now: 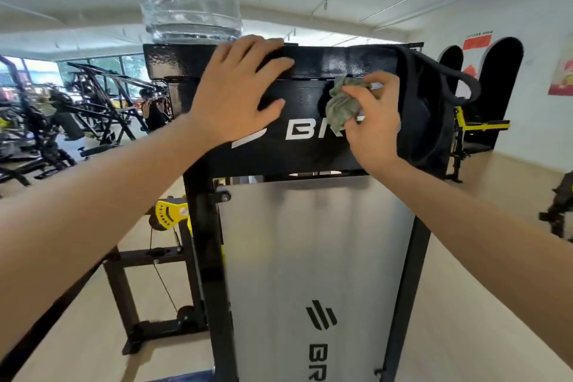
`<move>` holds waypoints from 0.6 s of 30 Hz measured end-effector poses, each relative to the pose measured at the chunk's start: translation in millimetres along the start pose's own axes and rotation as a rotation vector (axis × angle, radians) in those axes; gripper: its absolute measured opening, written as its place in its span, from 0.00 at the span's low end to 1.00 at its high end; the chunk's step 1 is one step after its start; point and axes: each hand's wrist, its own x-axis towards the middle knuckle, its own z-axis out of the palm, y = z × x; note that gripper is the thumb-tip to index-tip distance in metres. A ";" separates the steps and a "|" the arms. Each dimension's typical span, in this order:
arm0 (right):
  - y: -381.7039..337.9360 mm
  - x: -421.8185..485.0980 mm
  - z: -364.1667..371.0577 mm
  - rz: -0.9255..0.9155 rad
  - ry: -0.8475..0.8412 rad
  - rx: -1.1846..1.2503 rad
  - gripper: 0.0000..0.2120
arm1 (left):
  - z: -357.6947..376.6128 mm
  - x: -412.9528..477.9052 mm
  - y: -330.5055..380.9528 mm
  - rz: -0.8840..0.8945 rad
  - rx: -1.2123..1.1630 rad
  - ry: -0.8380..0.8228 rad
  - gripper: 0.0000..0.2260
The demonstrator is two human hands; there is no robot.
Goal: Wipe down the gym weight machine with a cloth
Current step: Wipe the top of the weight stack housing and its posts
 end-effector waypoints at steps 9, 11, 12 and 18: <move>-36.2 -30.9 30.7 -0.290 -0.332 -0.075 0.24 | 8.3 21.4 -41.7 0.151 0.156 -0.131 0.30; -34.1 -35.2 30.9 -0.346 -0.372 -0.107 0.22 | 11.9 20.0 -43.1 0.154 0.182 -0.140 0.30; -29.9 -33.0 30.4 -0.370 -0.370 -0.128 0.19 | 12.0 20.2 -44.7 0.164 0.194 -0.147 0.30; -22.0 -2.5 29.0 -0.178 -0.160 -0.013 0.23 | 6.9 23.6 -47.5 0.189 0.262 -0.162 0.26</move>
